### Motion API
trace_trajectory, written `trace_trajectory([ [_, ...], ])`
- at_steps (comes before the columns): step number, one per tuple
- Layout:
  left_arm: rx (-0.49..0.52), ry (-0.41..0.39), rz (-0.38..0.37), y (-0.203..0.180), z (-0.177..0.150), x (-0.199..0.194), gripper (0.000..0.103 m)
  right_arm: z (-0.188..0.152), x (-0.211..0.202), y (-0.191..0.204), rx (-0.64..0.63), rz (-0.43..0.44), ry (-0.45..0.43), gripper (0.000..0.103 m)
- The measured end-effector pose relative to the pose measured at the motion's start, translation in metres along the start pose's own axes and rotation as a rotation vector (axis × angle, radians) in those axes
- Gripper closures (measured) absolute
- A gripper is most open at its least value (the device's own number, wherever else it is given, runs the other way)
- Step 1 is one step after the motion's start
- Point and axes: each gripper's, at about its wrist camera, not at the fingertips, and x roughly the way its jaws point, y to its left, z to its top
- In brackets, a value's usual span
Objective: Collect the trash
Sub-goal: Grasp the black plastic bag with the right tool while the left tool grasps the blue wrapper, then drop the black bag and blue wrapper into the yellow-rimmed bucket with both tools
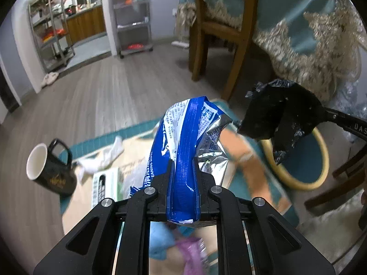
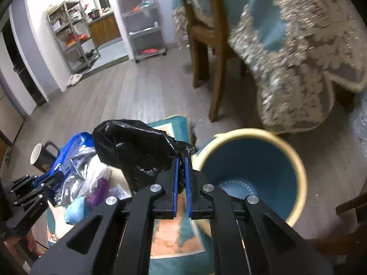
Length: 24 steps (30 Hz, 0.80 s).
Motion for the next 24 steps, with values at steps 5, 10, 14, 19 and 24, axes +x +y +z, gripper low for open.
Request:
trace_trajectory([
  [5, 0.038, -0.021, -0.048, -0.035, 0.016, 0.009, 0.087, 0.013, -0.013, -0.043, 0.027, -0.077, -0.026, 0.098],
  [10, 0.107, -0.014, -0.113, -0.082, 0.024, 0.027, 0.087, 0.006, -0.006, -0.086, 0.114, -0.14, 0.0, 0.098],
  [14, 0.162, 0.01, -0.167, -0.122, 0.027, 0.044, 0.087, -0.005, 0.009, -0.113, 0.156, -0.181, 0.068, 0.098],
  [19, 0.208, 0.048, -0.248, -0.169, 0.025, 0.07, 0.087, -0.016, 0.019, -0.145, 0.23, -0.213, 0.122, 0.098],
  [24, 0.207, 0.046, -0.31, -0.188, 0.023, 0.084, 0.08, -0.022, 0.022, -0.166, 0.291, -0.223, 0.14, 0.094],
])
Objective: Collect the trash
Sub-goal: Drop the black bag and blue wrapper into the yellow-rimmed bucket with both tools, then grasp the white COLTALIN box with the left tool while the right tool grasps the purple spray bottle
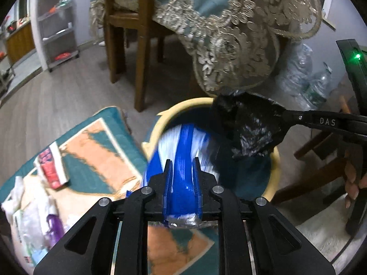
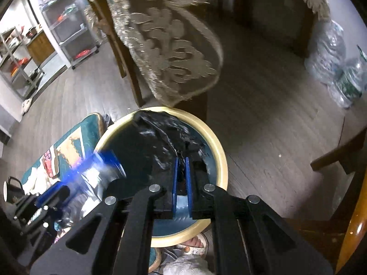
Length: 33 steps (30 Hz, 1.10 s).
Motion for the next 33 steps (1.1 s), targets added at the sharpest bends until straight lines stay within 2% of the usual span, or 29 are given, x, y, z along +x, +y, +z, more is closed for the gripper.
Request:
trace_trajectory([
  [1, 0.005, -0.006, -0.002, -0.002, 0.0, 0.002, 0.077, 0.0, 0.002, -0.002, 0.006, -0.001, 0.001, 0.088],
  [3, 0.012, -0.009, -0.002, -0.004, 0.001, 0.004, 0.062, 0.0, 0.003, -0.004, 0.013, 0.002, 0.003, 0.078],
  [4, 0.009, -0.011, 0.001, -0.004, 0.002, 0.005, 0.059, 0.001, 0.005, -0.004, 0.013, 0.004, 0.003, 0.072],
  [6, -0.001, -0.015, -0.003, 0.0, 0.001, 0.003, 0.055, 0.001, 0.006, -0.002, 0.007, 0.008, 0.002, 0.067],
  [8, -0.014, -0.021, 0.004, 0.005, 0.002, -0.001, 0.051, 0.002, 0.007, 0.0, 0.0, 0.015, 0.004, 0.058],
  [10, -0.019, -0.032, 0.015, 0.009, 0.001, -0.006, 0.041, 0.001, 0.006, 0.007, -0.01, 0.024, 0.0, 0.042],
  [12, -0.019, -0.047, 0.04, 0.014, 0.0, -0.014, 0.027, 0.0, 0.004, 0.014, -0.027, 0.036, -0.013, 0.033],
  [15, -0.024, -0.061, 0.073, 0.02, -0.002, -0.021, 0.015, 0.0, 0.001, 0.022, -0.047, 0.06, -0.03, 0.019],
  [19, -0.035, -0.052, 0.119, 0.029, -0.006, -0.028, 0.012, -0.001, -0.005, 0.031, -0.04, 0.058, -0.05, 0.009],
  [26, -0.051, -0.074, 0.166, 0.053, -0.02, -0.061, 0.012, -0.003, -0.018, 0.059, -0.007, 0.1, -0.067, 0.006],
  [33, -0.125, -0.105, 0.239, 0.095, -0.044, -0.101, 0.011, -0.015, -0.025, 0.112, -0.069, 0.146, -0.053, 0.006],
])
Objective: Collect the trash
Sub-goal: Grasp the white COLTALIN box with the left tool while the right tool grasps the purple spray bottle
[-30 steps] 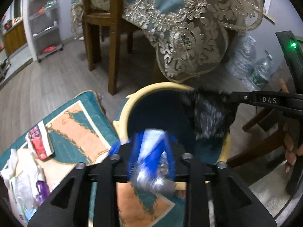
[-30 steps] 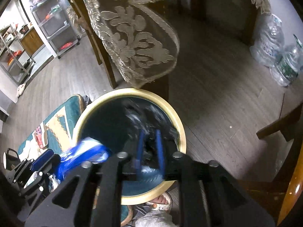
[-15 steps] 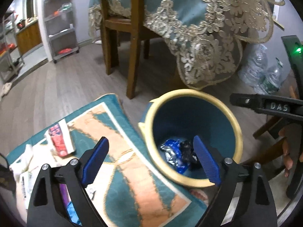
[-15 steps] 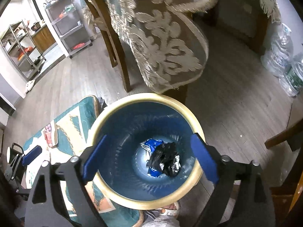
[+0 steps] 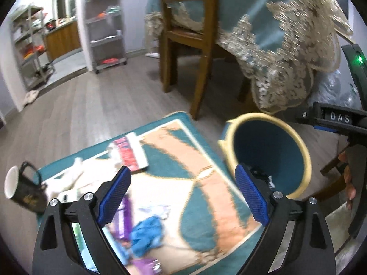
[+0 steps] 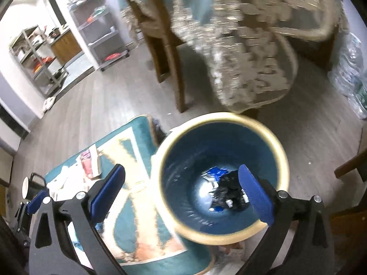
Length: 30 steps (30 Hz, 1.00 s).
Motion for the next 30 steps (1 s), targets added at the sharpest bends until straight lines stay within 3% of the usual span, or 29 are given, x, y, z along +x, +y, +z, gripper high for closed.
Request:
trace_trajectory([
  [9, -0.118, 0.023, 0.127, 0.085, -0.034, -0.02, 0.011, -0.018, 0.015, 0.082, -0.148, 0.029, 0.023, 0.006],
  [13, -0.218, 0.04, 0.183, 0.127, -0.048, -0.029, 0.011, -0.023, 0.024, 0.108, -0.159, 0.055, 0.046, 0.006],
  [21, -0.294, 0.053, 0.278, 0.176, -0.072, -0.042, 0.011, -0.048, 0.049, 0.166, -0.235, 0.079, 0.115, 0.006],
  [25, -0.307, 0.098, 0.392, 0.2, -0.087, -0.036, 0.011, -0.057, 0.07, 0.184, -0.26, 0.105, 0.169, 0.006],
  [30, -0.408, 0.152, 0.371, 0.225, -0.098, -0.019, 0.011, -0.068, 0.096, 0.198, -0.324, 0.076, 0.199, 0.006],
])
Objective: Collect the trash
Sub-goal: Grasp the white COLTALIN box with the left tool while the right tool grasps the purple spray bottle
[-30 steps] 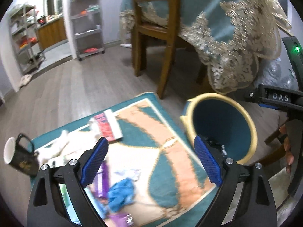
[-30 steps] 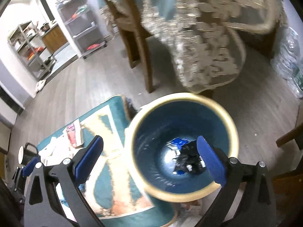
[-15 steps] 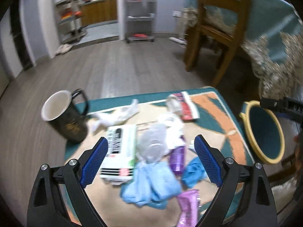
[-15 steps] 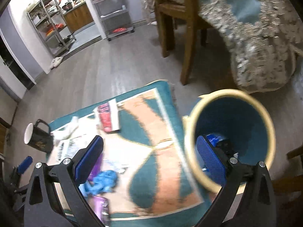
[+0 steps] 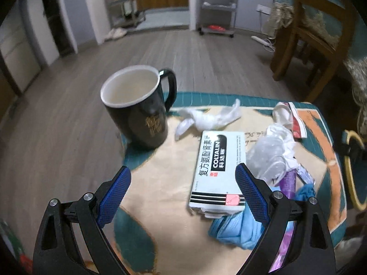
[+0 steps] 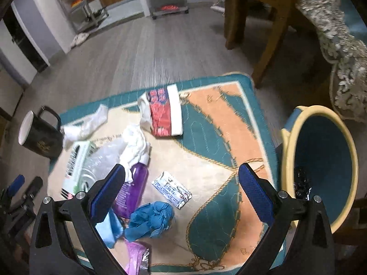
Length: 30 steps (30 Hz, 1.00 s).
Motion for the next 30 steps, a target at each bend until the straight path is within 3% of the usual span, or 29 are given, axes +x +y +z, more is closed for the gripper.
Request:
trace_trajectory([
  [8, 0.031, 0.066, -0.041, -0.014, -0.001, 0.038, 0.011, -0.004, 0.029, 0.009, -0.039, 0.036, 0.045, 0.008],
  [12, 0.076, 0.096, -0.106, -0.022, -0.005, 0.052, 0.011, -0.006, 0.041, 0.014, -0.075, 0.064, 0.067, 0.026],
  [19, 0.08, 0.147, -0.143, -0.026, -0.009, 0.069, 0.013, -0.007, 0.049, 0.011, -0.062, 0.104, 0.084, 0.036],
  [21, 0.067, 0.165, -0.166, -0.023, -0.009, 0.073, 0.023, -0.008, 0.05, 0.013, -0.067, 0.111, 0.087, 0.036],
  [26, 0.13, 0.202, -0.123, -0.032, -0.016, 0.083, 0.025, -0.009, 0.051, 0.022, -0.093, 0.123, 0.086, 0.037],
  [30, 0.105, 0.188, -0.152, -0.033, -0.016, 0.077, 0.028, -0.01, 0.055, 0.026, -0.104, 0.128, 0.095, 0.037],
])
